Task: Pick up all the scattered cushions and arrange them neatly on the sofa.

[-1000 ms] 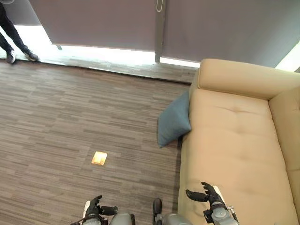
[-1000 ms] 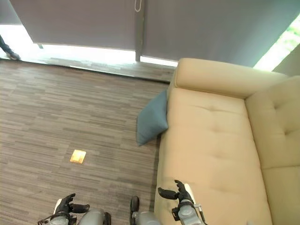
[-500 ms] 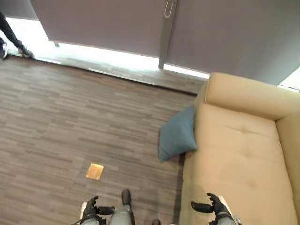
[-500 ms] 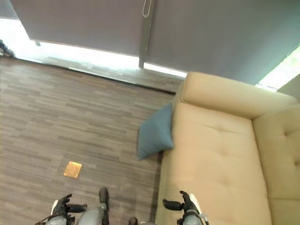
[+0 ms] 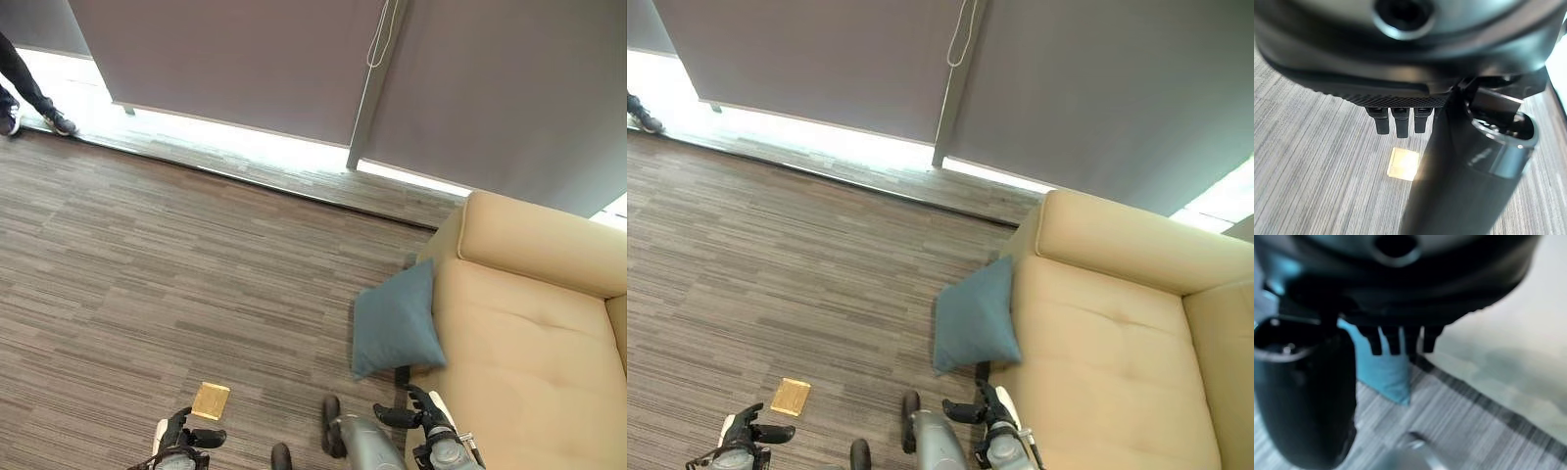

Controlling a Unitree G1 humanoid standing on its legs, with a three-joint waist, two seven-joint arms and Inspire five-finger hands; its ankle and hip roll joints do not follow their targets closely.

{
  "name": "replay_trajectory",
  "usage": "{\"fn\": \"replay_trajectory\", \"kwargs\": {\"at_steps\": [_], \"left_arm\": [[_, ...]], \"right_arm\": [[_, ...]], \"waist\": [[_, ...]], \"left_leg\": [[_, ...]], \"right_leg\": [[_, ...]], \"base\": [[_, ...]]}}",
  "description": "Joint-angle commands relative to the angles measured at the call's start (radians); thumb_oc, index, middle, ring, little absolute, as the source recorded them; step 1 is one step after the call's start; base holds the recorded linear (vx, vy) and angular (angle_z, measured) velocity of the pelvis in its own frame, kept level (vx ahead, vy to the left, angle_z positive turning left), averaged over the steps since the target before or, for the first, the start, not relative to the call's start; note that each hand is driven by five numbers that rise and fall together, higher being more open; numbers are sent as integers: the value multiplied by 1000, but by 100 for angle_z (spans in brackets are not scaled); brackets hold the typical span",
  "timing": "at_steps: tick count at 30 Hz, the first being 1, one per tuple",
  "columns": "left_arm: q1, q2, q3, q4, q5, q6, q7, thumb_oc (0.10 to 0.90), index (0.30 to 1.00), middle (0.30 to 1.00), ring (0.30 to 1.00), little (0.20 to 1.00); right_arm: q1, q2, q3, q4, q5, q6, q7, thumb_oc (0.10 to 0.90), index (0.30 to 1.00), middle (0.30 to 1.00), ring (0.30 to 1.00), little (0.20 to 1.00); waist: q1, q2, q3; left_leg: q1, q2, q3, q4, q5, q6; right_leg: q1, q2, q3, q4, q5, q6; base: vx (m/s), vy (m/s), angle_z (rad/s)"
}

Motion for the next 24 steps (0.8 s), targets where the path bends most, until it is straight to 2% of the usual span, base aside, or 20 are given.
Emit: {"fn": "replay_trajectory", "kwargs": {"at_steps": [1, 3, 4, 5, 6, 7, 8, 9, 10, 11, 12, 13, 14, 16, 17, 18, 19, 20, 22, 24], "left_arm": [[7, 15, -33, -32, 65, -28, 4, 800, 900, 900, 900, 900], [15, 12, -35, -33, 72, -25, 4, 800, 900, 900, 900, 900], [32, 4, -37, -37, 78, -22, -2, 800, 900, 900, 900, 900], [32, 5, -37, -37, 78, -21, -2, 800, 900, 900, 900, 900], [44, -1, -47, -34, 93, -19, -7, 800, 900, 900, 900, 900], [44, 0, -47, -34, 93, -19, -7, 800, 900, 900, 900, 900], [54, -5, -49, -47, 89, -14, -17, 800, 900, 900, 900, 900], [48, -5, -52, -52, 83, -12, -16, 800, 900, 900, 900, 900], [48, -4, -52, -52, 83, -12, -16, 800, 900, 900, 900, 900], [42, -5, -54, -53, 80, -11, -13, 800, 900, 900, 900, 900], [40, -8, -59, -56, 76, -8, -17, 800, 900, 900, 900, 900], [40, -8, -59, -56, 76, -8, -17, 800, 900, 900, 900, 900], [38, -6, -65, -60, 75, -8, -22, 800, 900, 900, 900, 900], [36, -2, -67, -60, 76, -9, -24, 800, 900, 900, 900, 900], [32, 2, -70, -55, 76, -10, -25, 800, 900, 900, 900, 900], [30, 2, -72, -54, 77, -13, -23, 800, 900, 900, 900, 900], [29, 2, -72, -54, 77, -13, -23, 800, 900, 900, 900, 900], [24, -1, -74, -48, 63, -22, -22, 800, 900, 900, 900, 900], [25, -5, -74, -39, 63, -21, -28, 800, 900, 900, 900, 900], [27, -6, -77, -28, 71, -19, -28, 800, 900, 900, 900, 900]], "right_arm": [[2, -62, -17, 4, -15, -21, -27, 800, 900, 900, 900, 900], [13, -63, -25, 6, -12, -24, -27, 800, 900, 900, 900, 900], [26, -64, -33, 5, -12, -27, -24, 800, 900, 900, 900, 900], [26, -63, -33, 5, -12, -27, -24, 800, 900, 900, 900, 900], [32, -63, -42, 5, -4, -33, -24, 800, 900, 900, 900, 900], [32, -63, -42, 5, -4, -33, -24, 800, 900, 900, 900, 900], [29, -70, -47, -1, 10, -33, -24, 800, 900, 900, 900, 900], [23, -76, -48, -2, 17, -34, -27, 800, 900, 900, 900, 900], [22, -75, -49, -2, 17, -34, -27, 800, 900, 900, 900, 900], [20, -79, -48, 3, 16, -31, -26, 800, 900, 900, 900, 900], [19, -83, -48, 11, 18, -24, -24, 800, 900, 900, 900, 900], [19, -83, -48, 11, 18, -24, -24, 800, 900, 900, 900, 900], [18, -91, -47, 7, 18, -25, -25, 800, 900, 900, 900, 900], [16, -94, -45, 7, 15, -25, -24, 800, 900, 900, 900, 900], [8, -99, -44, 14, 13, -25, -27, 800, 900, 900, 900, 900], [7, -104, -43, 15, 14, -26, -30, 800, 900, 900, 900, 900], [7, -104, -43, 15, 13, -26, -30, 800, 900, 900, 900, 900], [0, -109, -42, 18, 14, -26, -31, 800, 900, 900, 900, 900], [1, -110, -40, 26, 5, -26, -28, 800, 900, 900, 900, 900], [10, -106, -47, 28, 4, -26, -27, 800, 900, 900, 900, 900]], "waist": [[-28, -3, -10], [-35, 5, -23], [-43, 12, -36], [-44, 10, -38], [-56, 18, -52], [-58, 16, -54], [-52, 8, -41], [-45, 1, -32], [-46, -1, -35], [-43, -7, -34], [-34, -17, -28], [-35, -19, -30], [-25, -28, -28], [-22, -32, -31], [-14, -18, -29], [-6, -11, -19], [-7, -11, -20], [6, 0, -13], [11, 10, -14], [6, 14, -21]], "left_leg": [[-45, 0, -14, 120, -142, -24], [-30, 7, -18, 138, -160, -36], [-26, 23, -4, 194, -176, -67], [-29, 21, -5, 194, -173, -66], [-47, 59, 19, 325, -123, -115], [-50, 57, 18, 323, -119, -114], [-148, 88, 36, 563, -30, -152], [-197, 87, 30, 659, -2, -157], [-200, 84, 30, 656, 2, -156], [-223, 89, 35, 681, -13, -145], [-273, 119, 47, 692, -62, -119], [-275, 116, 48, 689, -58, -118], [-292, 123, 36, 598, -115, -93], [-295, 115, 21, 531, -126, -88], [-321, 129, -40, 355, -57, -106], [-321, 125, -85, 285, -8, -121], [-322, 124, -85, 280, -3, -121], [-363, 117, -193, 206, 60, -139], [-351, 109, -226, 168, 65, -138], [-337, 113, -216, 163, 66, -136]], "right_leg": [[147, 5, -28, -133, 63, 23], [158, 14, -15, -119, 50, 8], [193, 13, -18, -122, 35, -9], [191, 11, -18, -124, 37, -8], [239, 35, 7, -138, 17, -33], [236, 33, 6, -140, 19, -33], [277, 48, 46, -152, 9, -60], [294, 54, 69, -156, 8, -77], [290, 51, 69, -157, 10, -76], [305, 53, 79, -165, -1, -82], [333, 46, 99, -163, -16, -77], [330, 43, 99, -164, -15, -77], [348, 41, 130, -162, -30, -63], [349, 38, 144, -160, -38, -55], [364, 54, 179, -159, -52, -48], [378, 65, 201, -156, -61, -48], [376, 64, 200, -157, -60, -48], [396, 81, 252, -156, -72, -49], [406, 89, 283, -151, -85, -46], [413, 85, 290, -146, -95, -40]], "base": [[199, -27, -5], [304, -45, 2], [336, -54, 18], [399, -107, 21], [200, -75, 9], [333, -137, 5], [181, -80, 1], [183, -81, -5], [134, -29, -46], [214, 4, -75], [216, 4, -76], [302, 60, -47], [245, 78, -40], [251, 103, -67], [270, 157, -72], [267, 156, -72], [272, 163, -65], [175, 101, -69], [297, 220, -105], [189, 155, -74]]}}
